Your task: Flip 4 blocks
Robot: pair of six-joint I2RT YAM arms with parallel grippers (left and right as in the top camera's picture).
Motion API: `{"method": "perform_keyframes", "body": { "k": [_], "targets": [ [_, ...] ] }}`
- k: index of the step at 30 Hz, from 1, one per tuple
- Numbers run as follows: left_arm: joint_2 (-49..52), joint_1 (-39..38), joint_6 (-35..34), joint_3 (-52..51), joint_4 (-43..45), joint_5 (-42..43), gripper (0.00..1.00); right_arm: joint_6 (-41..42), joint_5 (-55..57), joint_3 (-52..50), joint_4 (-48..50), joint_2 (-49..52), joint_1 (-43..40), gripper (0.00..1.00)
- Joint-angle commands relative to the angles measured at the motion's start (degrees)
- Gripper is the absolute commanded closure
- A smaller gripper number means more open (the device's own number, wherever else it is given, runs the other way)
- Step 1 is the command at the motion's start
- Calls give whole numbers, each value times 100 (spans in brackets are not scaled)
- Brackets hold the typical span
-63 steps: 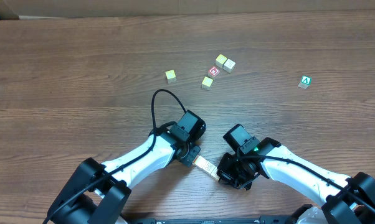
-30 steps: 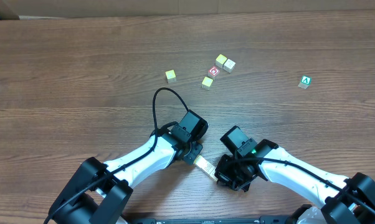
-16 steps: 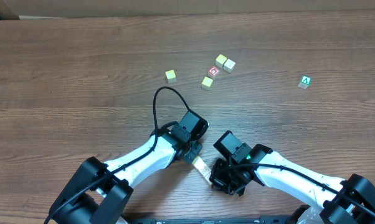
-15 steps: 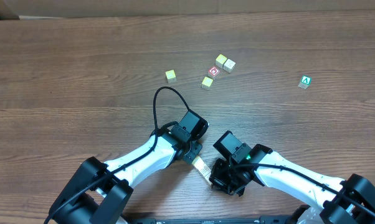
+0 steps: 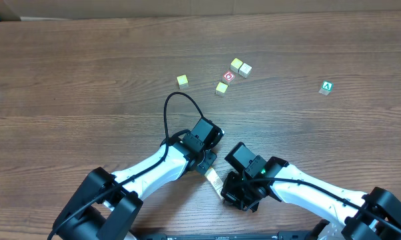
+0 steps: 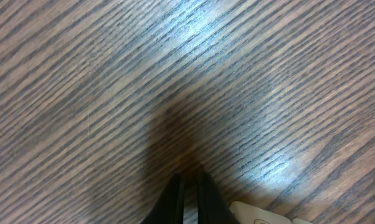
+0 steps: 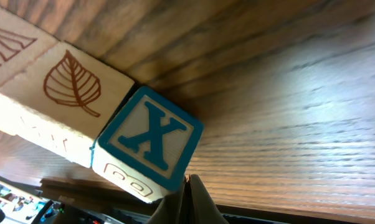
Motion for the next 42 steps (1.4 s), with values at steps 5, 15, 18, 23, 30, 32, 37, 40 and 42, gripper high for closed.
{"method": "perform_keyframes", "body": {
  "k": [5, 15, 18, 23, 30, 32, 37, 40, 42],
  "targets": [
    [234, -87, 192, -201, -33, 693, 96, 234, 61, 52, 297, 24, 31, 96],
    [234, -87, 391, -201, 11, 826, 96, 299, 66, 52, 297, 24, 37, 96],
    [234, -87, 389, -201, 55, 850, 96, 378, 111, 52, 295, 24, 37, 96],
    [234, -87, 431, -201, 109, 951, 96, 378, 168, 52, 295, 24, 37, 96],
    [234, -87, 424, -201, 142, 953, 96, 380, 210, 52, 297, 24, 37, 96],
    [234, -87, 422, -201, 164, 953, 96, 380, 210, 52, 299, 24, 37, 96],
    [234, -85, 321, -201, 249, 949, 96, 398, 214, 52, 299, 24, 37, 96],
    [234, -85, 313, -201, 262, 946, 96, 400, 275, 52, 304, 24, 37, 96],
    [234, -85, 286, -201, 269, 935, 96, 400, 278, 52, 319, 24, 37, 96]
  ]
}}
